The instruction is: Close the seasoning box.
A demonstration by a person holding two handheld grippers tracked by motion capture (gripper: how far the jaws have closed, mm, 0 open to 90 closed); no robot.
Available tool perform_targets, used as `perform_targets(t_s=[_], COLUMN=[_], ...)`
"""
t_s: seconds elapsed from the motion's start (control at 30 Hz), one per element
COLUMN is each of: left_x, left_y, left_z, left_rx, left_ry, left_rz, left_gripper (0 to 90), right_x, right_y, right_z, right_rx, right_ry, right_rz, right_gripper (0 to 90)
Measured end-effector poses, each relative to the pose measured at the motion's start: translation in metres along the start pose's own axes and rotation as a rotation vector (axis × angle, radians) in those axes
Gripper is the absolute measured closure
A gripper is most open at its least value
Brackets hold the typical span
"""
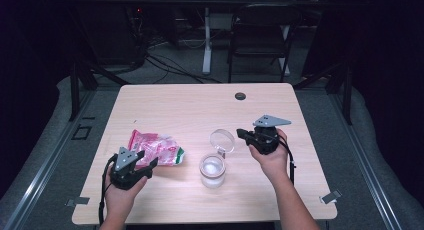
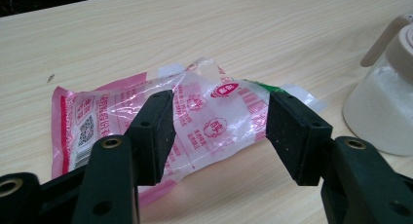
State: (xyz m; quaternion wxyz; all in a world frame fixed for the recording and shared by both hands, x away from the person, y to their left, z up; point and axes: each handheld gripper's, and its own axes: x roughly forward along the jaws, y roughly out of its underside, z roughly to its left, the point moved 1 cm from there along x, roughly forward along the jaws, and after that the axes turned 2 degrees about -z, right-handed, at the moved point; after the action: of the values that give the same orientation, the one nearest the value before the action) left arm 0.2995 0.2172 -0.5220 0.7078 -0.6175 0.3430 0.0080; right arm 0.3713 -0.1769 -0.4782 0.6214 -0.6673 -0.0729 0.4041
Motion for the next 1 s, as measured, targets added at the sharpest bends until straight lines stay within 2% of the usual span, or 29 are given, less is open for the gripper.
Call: perform_targets(t_s=[0.6, 1.0], left_x=[0.001, 0.003], left_y=[0.000, 0.000], left_z=[-0.001, -0.003], left_rx=[0.006, 0.010], left_ry=[0.002, 0.011], left_rz=[0.006, 0.007], left_gripper=[43.9, 43.9], right_x=[0.004, 0.007], right_y=[0.001, -0.001], right_z=[0.006, 0.020], right_rx=[-0.019, -0.045], right_ry=[-0.019, -0.059], right_rz=[0.015, 0.020], right_gripper=[90.0, 90.0])
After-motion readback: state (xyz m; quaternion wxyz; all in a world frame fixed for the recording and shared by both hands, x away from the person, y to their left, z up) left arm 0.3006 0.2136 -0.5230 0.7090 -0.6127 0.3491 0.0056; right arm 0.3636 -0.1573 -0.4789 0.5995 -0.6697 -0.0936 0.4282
